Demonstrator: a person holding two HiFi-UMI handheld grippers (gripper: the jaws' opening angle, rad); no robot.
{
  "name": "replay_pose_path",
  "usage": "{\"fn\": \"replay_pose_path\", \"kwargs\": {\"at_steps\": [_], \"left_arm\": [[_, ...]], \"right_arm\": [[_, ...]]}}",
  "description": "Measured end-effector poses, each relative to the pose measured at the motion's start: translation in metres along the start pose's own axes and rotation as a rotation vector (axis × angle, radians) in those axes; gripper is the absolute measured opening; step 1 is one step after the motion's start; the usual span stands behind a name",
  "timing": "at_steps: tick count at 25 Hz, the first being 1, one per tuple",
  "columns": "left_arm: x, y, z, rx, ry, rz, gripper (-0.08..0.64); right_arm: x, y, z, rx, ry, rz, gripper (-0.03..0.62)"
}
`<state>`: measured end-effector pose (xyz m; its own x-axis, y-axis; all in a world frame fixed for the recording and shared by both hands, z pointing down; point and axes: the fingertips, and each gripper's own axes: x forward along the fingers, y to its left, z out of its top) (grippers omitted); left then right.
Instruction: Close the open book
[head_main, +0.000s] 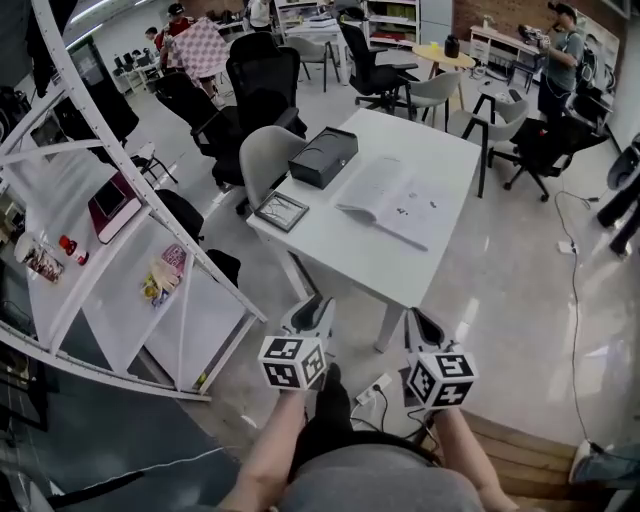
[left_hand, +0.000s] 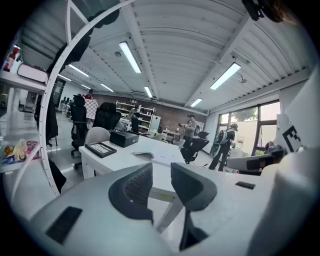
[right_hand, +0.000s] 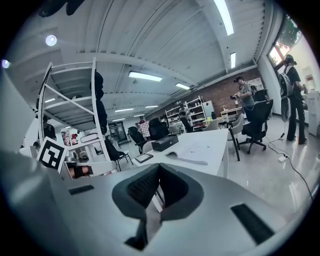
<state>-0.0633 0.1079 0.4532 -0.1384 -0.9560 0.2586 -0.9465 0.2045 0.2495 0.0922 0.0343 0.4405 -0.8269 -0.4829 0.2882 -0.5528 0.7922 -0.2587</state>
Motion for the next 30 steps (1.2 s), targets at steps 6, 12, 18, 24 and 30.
{"fn": "replay_pose_path", "kwargs": {"at_steps": [6,12,18,24,30], "left_arm": [[0.043,0.053,0.018,-0.004,0.034,-0.028,0.129],[0.087,0.097,0.041,-0.026,0.063,-0.077,0.154],[0.122,0.133,0.054,-0.067,0.076,-0.132,0.16],[0.144,0.158,0.059,-0.09,0.098,-0.166,0.16],[0.16,0.159,0.059,-0.112,0.113,-0.204,0.16]], "right_arm": [[0.064,0.005,0.016,0.007,0.011,-0.043,0.005],[0.116,0.001,0.038,0.036,0.01,-0.119,0.005],[0.15,-0.008,0.049,0.059,0.002,-0.209,0.005],[0.171,-0.011,0.055,0.086,-0.002,-0.272,0.005],[0.176,-0.02,0.057,0.111,-0.015,-0.315,0.005]]}}
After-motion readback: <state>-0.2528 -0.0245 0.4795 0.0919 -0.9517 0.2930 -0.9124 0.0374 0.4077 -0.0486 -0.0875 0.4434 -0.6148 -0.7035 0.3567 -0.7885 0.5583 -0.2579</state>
